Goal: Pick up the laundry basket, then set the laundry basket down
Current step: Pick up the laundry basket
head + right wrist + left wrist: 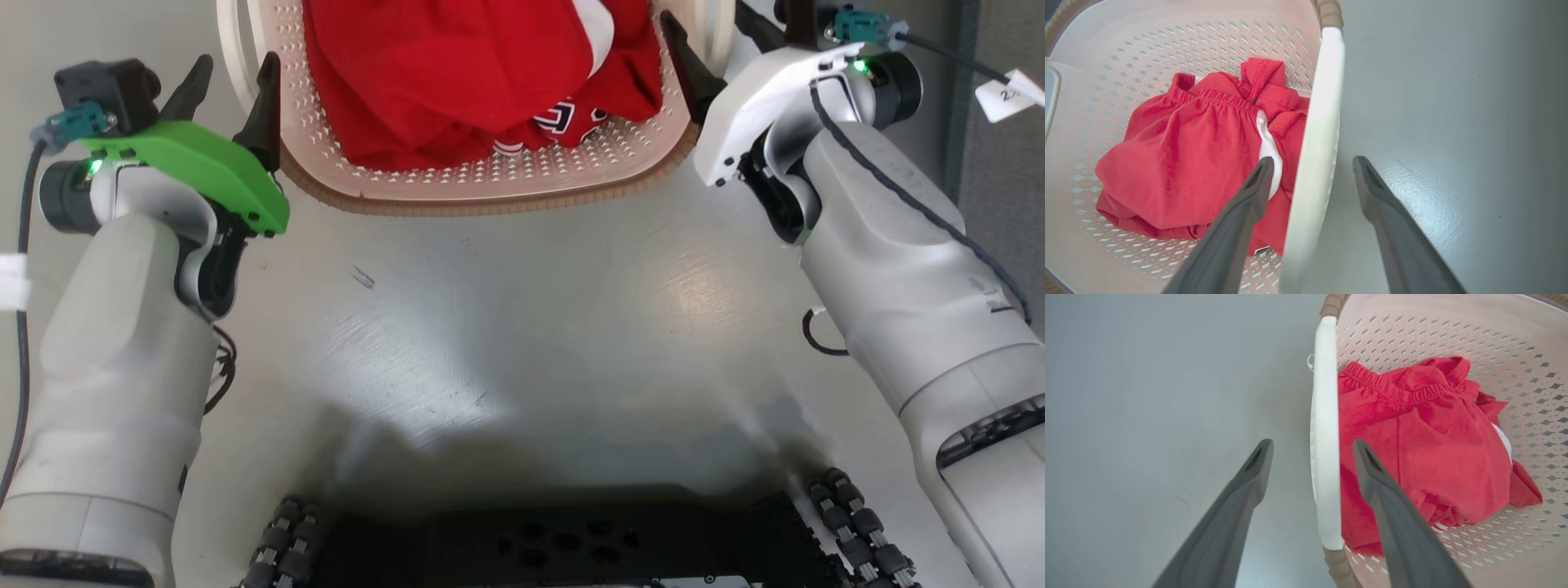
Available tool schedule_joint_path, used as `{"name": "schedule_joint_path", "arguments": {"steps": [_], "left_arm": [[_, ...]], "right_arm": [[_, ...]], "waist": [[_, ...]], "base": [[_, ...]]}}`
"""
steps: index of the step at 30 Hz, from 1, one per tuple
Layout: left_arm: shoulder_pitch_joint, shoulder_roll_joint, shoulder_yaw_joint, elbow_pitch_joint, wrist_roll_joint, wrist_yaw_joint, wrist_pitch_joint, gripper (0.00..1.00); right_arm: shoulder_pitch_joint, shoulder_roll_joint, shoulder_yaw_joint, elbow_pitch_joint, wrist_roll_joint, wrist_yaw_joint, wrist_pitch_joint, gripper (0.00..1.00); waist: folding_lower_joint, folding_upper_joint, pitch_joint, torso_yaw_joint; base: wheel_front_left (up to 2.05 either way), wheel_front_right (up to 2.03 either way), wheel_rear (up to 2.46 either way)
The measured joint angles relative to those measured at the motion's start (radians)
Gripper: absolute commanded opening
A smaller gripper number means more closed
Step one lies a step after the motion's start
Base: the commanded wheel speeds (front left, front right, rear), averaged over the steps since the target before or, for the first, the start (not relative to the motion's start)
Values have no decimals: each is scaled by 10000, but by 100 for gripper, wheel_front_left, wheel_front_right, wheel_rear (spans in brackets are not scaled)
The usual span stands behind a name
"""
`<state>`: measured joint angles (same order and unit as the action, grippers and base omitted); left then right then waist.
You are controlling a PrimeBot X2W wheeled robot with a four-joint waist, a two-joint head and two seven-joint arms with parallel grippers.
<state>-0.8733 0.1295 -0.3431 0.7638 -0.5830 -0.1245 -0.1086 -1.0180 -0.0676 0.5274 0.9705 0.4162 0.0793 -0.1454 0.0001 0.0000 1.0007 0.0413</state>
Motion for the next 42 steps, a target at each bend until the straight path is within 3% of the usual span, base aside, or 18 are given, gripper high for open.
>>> {"name": "schedule_joint_path", "arguments": {"steps": [28,29,30,31,32,33,34,35,42], "left_arm": [[-936,-130,-1093,1312,-842,-71,-82,100],[-953,-130,-1124,1329,-865,-71,-82,84],[-977,-130,-1160,1338,-894,-71,-82,46],[-1010,-130,-1198,1346,-922,-71,-82,29],[-1036,-130,-1243,1348,-934,-71,-82,4],[-1061,-130,-1296,1356,-963,-71,-82,0],[-1061,-130,-1296,1356,-963,-71,-82,0],[-1075,-130,-1369,1358,-1003,-75,-82,0],[-1116,-272,-1626,1446,-1266,-40,-236,0]], "right_arm": [[-579,-29,784,709,1011,29,-42,98],[-603,-29,811,717,1080,29,-48,70],[-613,-29,844,725,1141,29,-48,58],[-614,-29,878,736,1179,29,-50,48],[-614,-29,909,754,1220,29,-52,40],[-614,-29,930,767,1248,12,-88,32],[-614,-29,930,767,1248,12,-88,8],[-637,-29,936,780,1289,-29,-128,0],[-770,42,1032,859,1488,-184,-215,0]], "waist": [[0,0,401,246],[0,0,405,246],[-1,0,409,245],[-1,0,412,245],[-1,0,416,245],[-1,0,419,245],[-1,0,419,245],[-1,0,420,245],[-1,0,415,249]], "base": [[0,0,0],[0,0,0],[0,0,0],[0,0,0],[0,0,0],[0,0,0],[0,0,0],[0,0,0],[0,0,0]]}}
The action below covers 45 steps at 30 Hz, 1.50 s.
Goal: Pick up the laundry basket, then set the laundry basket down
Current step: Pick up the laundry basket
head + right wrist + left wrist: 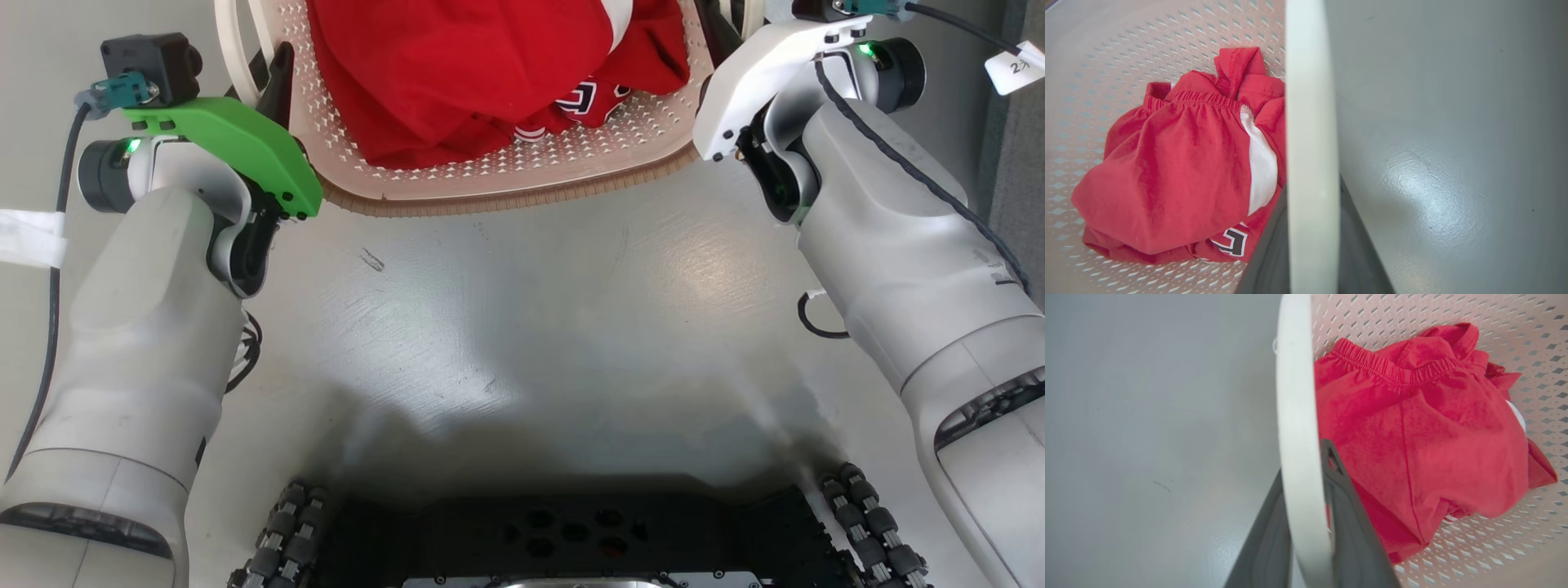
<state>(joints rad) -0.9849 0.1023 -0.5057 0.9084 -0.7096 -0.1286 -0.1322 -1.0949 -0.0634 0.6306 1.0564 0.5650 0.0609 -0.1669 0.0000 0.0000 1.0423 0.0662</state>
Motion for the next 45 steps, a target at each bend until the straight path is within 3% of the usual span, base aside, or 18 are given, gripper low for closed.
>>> {"name": "schedule_joint_path", "arguments": {"steps": [16,34,45], "left_arm": [[16,4,-504,535,-451,-6,-372,0],[1254,29,-1323,1099,-988,-31,-169,0],[2244,21,-1634,1367,-1476,-36,525,0]], "right_arm": [[215,25,518,226,533,0,-349,0],[1624,113,1281,326,1478,19,-10,0],[2836,236,1592,345,2265,19,627,0]], "waist": [[1,0,-716,-30],[0,0,-2823,-310],[0,0,-4361,-558]], "base": [[0,0,0],[0,0,0],[0,0,0]]}}
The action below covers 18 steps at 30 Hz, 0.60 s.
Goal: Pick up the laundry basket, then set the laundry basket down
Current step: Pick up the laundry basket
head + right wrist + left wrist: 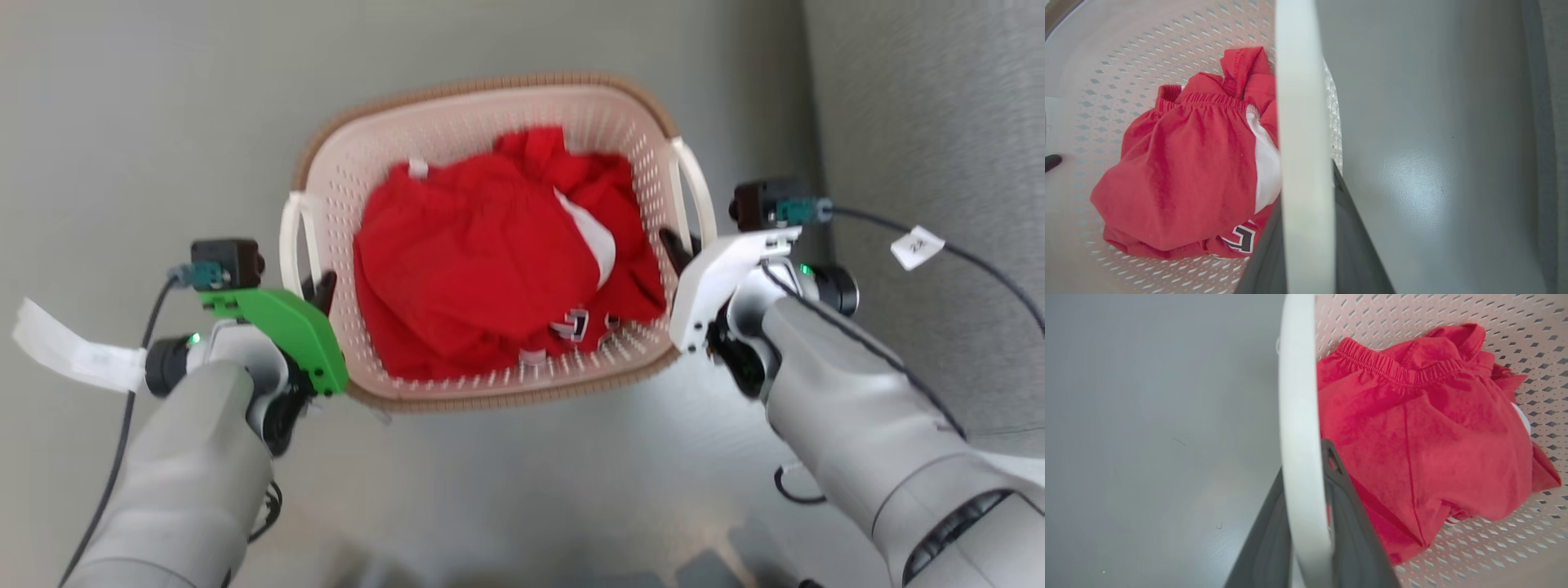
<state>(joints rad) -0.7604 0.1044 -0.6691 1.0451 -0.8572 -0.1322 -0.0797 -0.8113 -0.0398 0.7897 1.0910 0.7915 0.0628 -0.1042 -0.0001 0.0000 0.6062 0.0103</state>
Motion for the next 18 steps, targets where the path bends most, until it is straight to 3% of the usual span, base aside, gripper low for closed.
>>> {"name": "schedule_joint_path", "arguments": {"steps": [18], "left_arm": [[1703,-128,-397,161,-731,-2,968,0]], "right_arm": [[1755,33,428,-8,965,-8,905,0]], "waist": [[0,0,-2592,-398]], "base": [[0,0,0]]}}
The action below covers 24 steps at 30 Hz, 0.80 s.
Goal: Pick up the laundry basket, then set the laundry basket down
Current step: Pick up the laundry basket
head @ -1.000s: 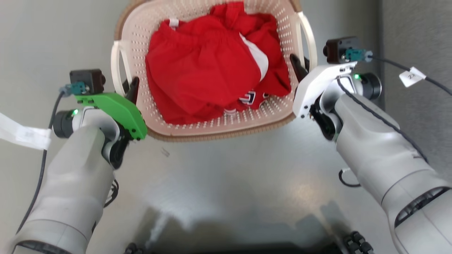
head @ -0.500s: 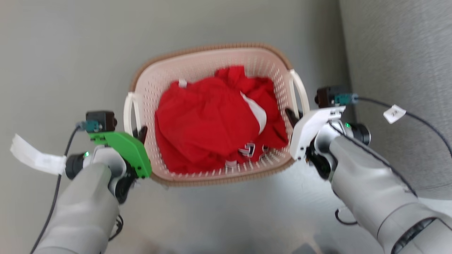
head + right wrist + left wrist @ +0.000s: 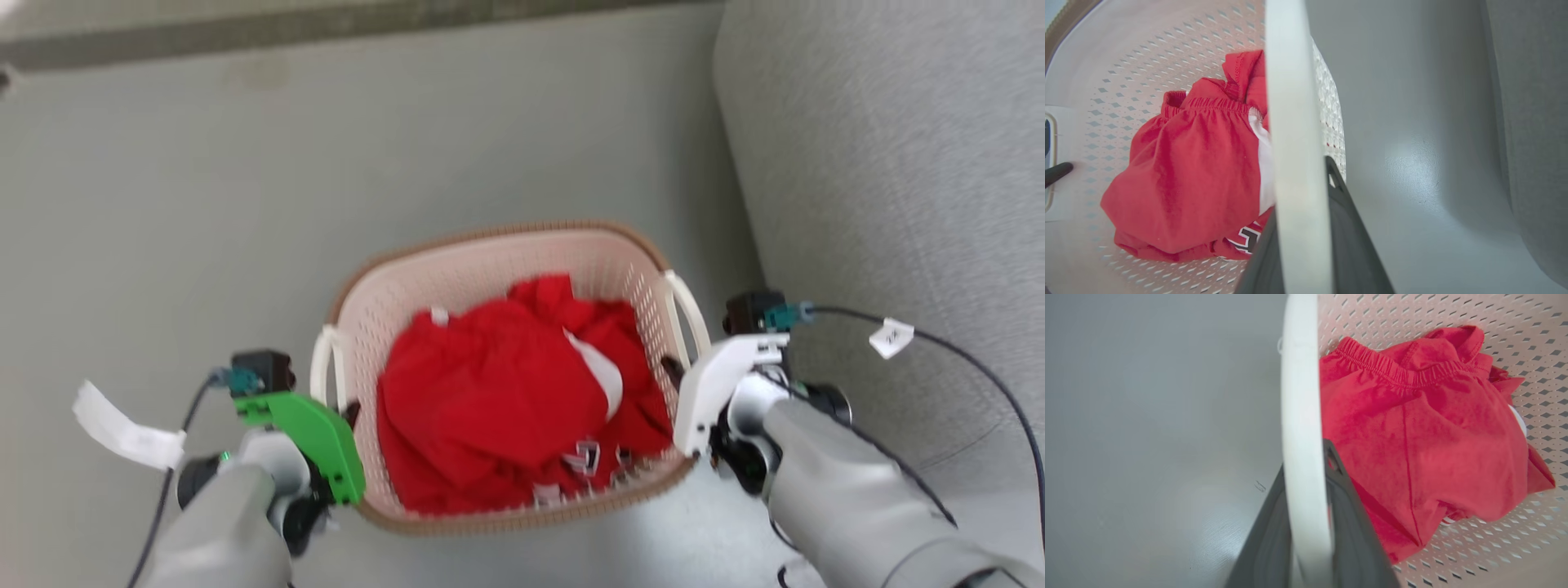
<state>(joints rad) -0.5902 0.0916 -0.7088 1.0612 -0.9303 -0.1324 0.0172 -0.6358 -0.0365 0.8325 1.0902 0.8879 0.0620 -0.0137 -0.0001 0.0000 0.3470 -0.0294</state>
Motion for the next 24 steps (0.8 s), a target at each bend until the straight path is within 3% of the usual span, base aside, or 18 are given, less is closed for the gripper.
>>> {"name": "schedule_joint_path", "arguments": {"steps": [11,24], "left_arm": [[741,-65,-153,165,-186,0,625,0],[1034,-67,-161,224,-437,0,936,0]], "right_arm": [[840,15,255,-4,483,-113,633,0],[1154,-19,428,-169,899,-284,1039,0]], "waist": [[0,0,-1579,-246],[0,0,-2420,-413]], "base": [[0,0,0],[0,0,0]]}}
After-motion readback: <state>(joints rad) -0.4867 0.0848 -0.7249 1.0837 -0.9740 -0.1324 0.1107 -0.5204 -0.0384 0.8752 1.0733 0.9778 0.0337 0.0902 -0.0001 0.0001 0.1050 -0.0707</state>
